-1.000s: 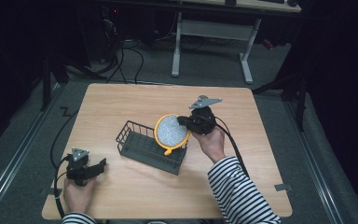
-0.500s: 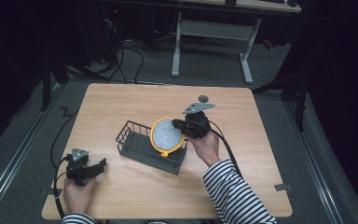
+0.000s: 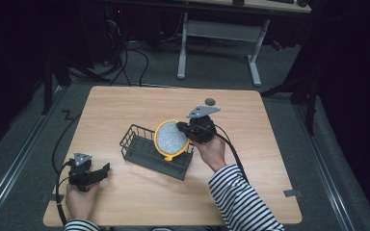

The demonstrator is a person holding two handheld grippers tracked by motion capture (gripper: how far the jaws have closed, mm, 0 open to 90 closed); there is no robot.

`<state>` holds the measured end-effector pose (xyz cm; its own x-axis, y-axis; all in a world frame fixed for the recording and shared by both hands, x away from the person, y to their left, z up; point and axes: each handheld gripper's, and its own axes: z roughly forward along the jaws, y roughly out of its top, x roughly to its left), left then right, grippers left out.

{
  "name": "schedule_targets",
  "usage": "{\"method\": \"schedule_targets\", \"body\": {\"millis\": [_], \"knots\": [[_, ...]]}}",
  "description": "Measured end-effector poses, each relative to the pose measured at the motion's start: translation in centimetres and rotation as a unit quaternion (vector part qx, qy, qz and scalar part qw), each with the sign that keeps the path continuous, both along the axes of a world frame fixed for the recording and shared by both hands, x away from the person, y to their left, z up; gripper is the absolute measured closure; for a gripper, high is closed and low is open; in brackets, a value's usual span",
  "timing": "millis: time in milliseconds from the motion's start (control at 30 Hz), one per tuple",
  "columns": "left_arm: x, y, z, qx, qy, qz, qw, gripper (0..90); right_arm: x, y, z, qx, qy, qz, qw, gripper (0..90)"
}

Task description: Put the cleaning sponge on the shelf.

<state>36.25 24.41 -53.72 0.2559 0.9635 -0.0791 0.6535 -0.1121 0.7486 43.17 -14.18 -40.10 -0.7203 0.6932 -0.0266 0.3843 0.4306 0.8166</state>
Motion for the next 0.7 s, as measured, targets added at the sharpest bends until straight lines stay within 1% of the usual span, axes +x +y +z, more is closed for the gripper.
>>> {"method": "schedule_targets", "body": {"millis": [100,267,367,533,700], "knots": [[0.0,0.0,0.0,0.0,0.0,0.0,1.0,26.4,-0.3,-0.1,0.0,-0.002,0.003,0.004,1.0,87.9],[0.0,0.0,0.0,0.001,0.0,0.0,1.0,26.4,-0.4,0.0,-0.5,-0.013,0.007,0.008,0.9998,87.8],[0.0,0.0,0.0,0.0,0.0,0.0,1.0,26.4,-0.4,0.1,-0.7,-0.011,0.011,0.012,0.9998,87.8],[0.0,0.0,0.0,0.001,0.0,0.0,1.0,26.5,-0.6,0.4,-1.0,-0.016,0.011,0.019,0.9996,87.7],[0.0,0.0,0.0,0.0,0.0,0.0,1.0,26.4,-0.8,0.2,-1.2,-0.01,0.017,0.019,0.9996,87.7]]}}
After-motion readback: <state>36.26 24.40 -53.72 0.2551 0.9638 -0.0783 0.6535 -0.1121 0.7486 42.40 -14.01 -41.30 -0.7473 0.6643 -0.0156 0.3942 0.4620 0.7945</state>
